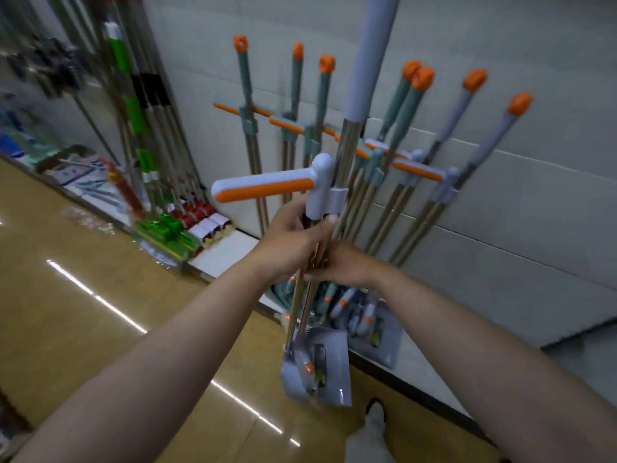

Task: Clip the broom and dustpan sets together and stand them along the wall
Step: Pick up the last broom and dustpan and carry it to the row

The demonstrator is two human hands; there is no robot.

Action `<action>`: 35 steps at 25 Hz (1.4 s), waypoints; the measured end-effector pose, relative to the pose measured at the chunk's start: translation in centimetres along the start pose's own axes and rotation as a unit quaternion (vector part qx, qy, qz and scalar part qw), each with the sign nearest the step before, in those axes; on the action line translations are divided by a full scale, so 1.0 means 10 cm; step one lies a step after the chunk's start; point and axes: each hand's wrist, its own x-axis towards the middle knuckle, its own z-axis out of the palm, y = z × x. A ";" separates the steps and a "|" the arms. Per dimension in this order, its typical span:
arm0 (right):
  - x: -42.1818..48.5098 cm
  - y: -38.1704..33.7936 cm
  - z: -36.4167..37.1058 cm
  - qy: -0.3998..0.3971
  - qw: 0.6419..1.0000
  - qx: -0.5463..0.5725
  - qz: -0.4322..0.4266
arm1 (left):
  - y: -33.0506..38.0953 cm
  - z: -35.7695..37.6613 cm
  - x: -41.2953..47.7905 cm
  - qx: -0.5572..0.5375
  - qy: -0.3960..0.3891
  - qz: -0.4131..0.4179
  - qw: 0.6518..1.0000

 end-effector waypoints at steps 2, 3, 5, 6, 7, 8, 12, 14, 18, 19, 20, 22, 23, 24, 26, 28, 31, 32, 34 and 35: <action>-0.23 0.10 -0.15 0.011 1.000 -0.002 0.012 | 0.08 0.21 0.05 -0.027 -0.042 0.002 0.999; -0.34 0.15 -0.24 0.017 1.000 0.001 0.021 | 0.12 0.33 0.09 -0.039 -0.059 -0.001 0.997; -0.55 0.27 -0.42 0.026 0.999 0.000 0.034 | 0.21 0.57 0.17 -0.060 -0.074 -0.009 0.995; -0.66 0.35 -0.50 0.033 0.999 -0.003 0.042 | 0.26 0.72 0.21 -0.074 -0.082 -0.010 0.994; -0.78 0.45 -0.58 0.044 0.997 0.000 0.056 | 0.27 0.89 0.27 -0.086 -0.084 -0.012 0.993; -0.87 0.55 -0.64 0.057 0.996 0.003 0.069 | 0.28 1.04 0.32 -0.098 -0.076 -0.013 0.992; -1.27 1.04 -0.95 0.109 0.987 -0.004 0.115 | 0.25 1.74 0.53 -0.122 -0.072 -0.010 0.990; -1.47 1.31 -1.12 0.132 0.982 -0.010 0.131 | 0.21 2.10 0.63 -0.100 -0.087 -0.009 0.991; -1.65 1.81 -1.39 0.176 0.973 0.000 0.152 | 0.11 2.62 0.92 -0.053 -0.123 -0.009 0.991; -1.65 1.96 -1.46 0.191 0.970 0.005 0.153 | 0.07 2.74 1.02 -0.043 -0.129 -0.015 0.991; -1.63 2.08 -1.50 0.201 0.968 0.005 0.153 | 0.04 2.82 1.10 -0.034 -0.136 -0.022 0.990; -1.54 2.35 -1.60 0.205 0.966 0.003 0.158 | -0.02 2.98 1.26 -0.021 -0.133 -0.045 0.990; -1.47 2.46 -1.64 0.197 0.967 0.004 0.159 | -0.07 3.04 1.33 -0.017 -0.125 -0.052 0.991; -1.41 2.56 -1.69 0.187 0.969 0.005 0.160 | -0.13 3.10 1.38 -0.015 -0.117 -0.051 0.992; -1.27 2.73 -1.76 0.170 0.972 0.007 0.161 | -0.26 3.20 1.48 -0.007 -0.101 -0.041 0.994; -1.10 2.90 -1.79 0.159 0.974 0.009 0.158 | -0.44 3.24 1.60 -0.002 -0.077 -0.036 0.996; -0.82 3.08 -1.76 0.140 0.980 -0.011 0.141 | -0.69 3.20 1.78 -0.015 -0.026 -0.049 0.998; -0.73 3.11 -1.76 0.135 0.981 -0.013 0.136 | -0.75 3.17 1.82 -0.013 -0.014 -0.052 0.998; -0.60 3.15 -1.77 0.130 0.984 -0.006 0.123 | -0.85 3.12 1.87 0.002 -0.004 -0.054 0.999; -0.55 3.16 -1.78 0.127 0.985 -0.001 0.117 | -0.91 3.10 1.91 0.005 -0.003 -0.054 0.999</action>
